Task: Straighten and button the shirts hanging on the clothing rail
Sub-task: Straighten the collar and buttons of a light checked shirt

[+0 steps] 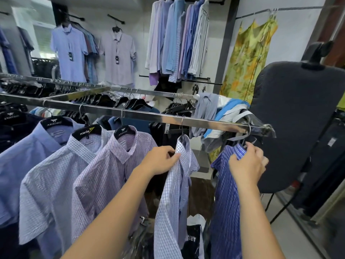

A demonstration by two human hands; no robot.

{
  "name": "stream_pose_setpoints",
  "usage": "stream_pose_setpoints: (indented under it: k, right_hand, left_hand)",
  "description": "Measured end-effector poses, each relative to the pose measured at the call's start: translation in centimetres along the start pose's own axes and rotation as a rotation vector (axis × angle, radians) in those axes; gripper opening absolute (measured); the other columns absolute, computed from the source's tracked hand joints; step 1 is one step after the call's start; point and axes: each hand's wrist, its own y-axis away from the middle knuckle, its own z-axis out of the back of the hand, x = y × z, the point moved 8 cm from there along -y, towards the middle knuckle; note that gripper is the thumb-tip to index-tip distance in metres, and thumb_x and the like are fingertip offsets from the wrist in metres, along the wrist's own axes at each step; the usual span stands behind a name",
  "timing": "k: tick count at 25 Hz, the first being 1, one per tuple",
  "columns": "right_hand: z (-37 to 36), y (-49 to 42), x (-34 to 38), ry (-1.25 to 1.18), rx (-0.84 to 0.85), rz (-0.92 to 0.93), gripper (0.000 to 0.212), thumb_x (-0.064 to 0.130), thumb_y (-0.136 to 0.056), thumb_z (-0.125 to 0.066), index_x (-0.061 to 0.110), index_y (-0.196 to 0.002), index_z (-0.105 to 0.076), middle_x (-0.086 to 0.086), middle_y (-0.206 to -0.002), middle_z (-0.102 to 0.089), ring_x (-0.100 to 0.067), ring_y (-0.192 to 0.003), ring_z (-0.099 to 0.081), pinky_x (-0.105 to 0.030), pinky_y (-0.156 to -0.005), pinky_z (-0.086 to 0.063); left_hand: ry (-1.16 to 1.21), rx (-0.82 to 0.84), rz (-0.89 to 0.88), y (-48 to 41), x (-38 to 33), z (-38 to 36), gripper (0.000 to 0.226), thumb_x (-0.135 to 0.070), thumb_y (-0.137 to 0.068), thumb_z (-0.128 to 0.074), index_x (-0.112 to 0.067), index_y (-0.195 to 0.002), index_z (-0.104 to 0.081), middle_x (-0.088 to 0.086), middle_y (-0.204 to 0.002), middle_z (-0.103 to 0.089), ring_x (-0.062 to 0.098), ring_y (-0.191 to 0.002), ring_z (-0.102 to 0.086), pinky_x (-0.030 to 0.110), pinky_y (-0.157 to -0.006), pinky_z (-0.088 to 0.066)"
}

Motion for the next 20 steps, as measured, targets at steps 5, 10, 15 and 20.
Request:
stream_pose_setpoints:
  k: [5, 10, 15, 20]
  right_hand:
    - [-0.9, 2.7, 6.6, -0.192, -0.06, 0.29, 0.028, 0.025, -0.091, -0.064, 0.014, -0.117, -0.068, -0.008, -0.122, -0.061, -0.032, -0.116, -0.047, -0.038, -0.096, -0.037]
    - [-5.9, 7.5, 13.4, -0.206, 0.253, 0.532, 0.048, 0.052, -0.094, -0.057, 0.027, -0.135, -0.056, -0.001, -0.131, -0.048, -0.02, -0.118, -0.049, -0.039, -0.098, -0.045]
    - [-11.4, 9.6, 14.4, -0.067, 0.515, 0.407, 0.073, 0.047, -0.087, -0.067, 0.034, -0.152, -0.035, -0.007, -0.142, -0.025, -0.03, -0.117, -0.054, -0.04, -0.1, -0.048]
    - [-13.2, 9.9, 13.4, -0.1, 0.6, 0.304, 0.078, 0.019, -0.085, -0.061, 0.03, -0.156, -0.03, -0.012, -0.155, -0.021, -0.039, -0.133, -0.043, -0.043, -0.105, -0.042]
  left_hand:
    - [-0.146, -0.29, 0.083, 1.0, 3.6, 5.1, 0.026, -0.044, -0.09, -0.056, -0.025, -0.099, -0.069, -0.008, -0.094, -0.066, 0.02, -0.097, -0.062, 0.036, -0.081, -0.053]
    - [-0.236, -0.595, 0.411, 4.2, 10.5, 10.4, 0.059, -0.03, -0.076, -0.069, -0.013, -0.13, -0.05, 0.015, -0.134, -0.046, 0.04, -0.122, -0.043, 0.051, -0.102, -0.038]
    - [-0.219, -0.291, 0.523, 4.9, 14.2, 10.2, 0.054, -0.017, -0.086, -0.061, -0.01, -0.136, -0.043, 0.017, -0.121, -0.061, 0.039, -0.11, -0.059, 0.044, -0.084, -0.048]
    - [-0.174, -0.321, 0.402, 5.0, 12.2, 9.8, 0.028, -0.002, -0.082, -0.056, -0.014, -0.106, -0.062, 0.011, -0.106, -0.069, 0.036, -0.102, -0.062, 0.038, -0.076, -0.049]
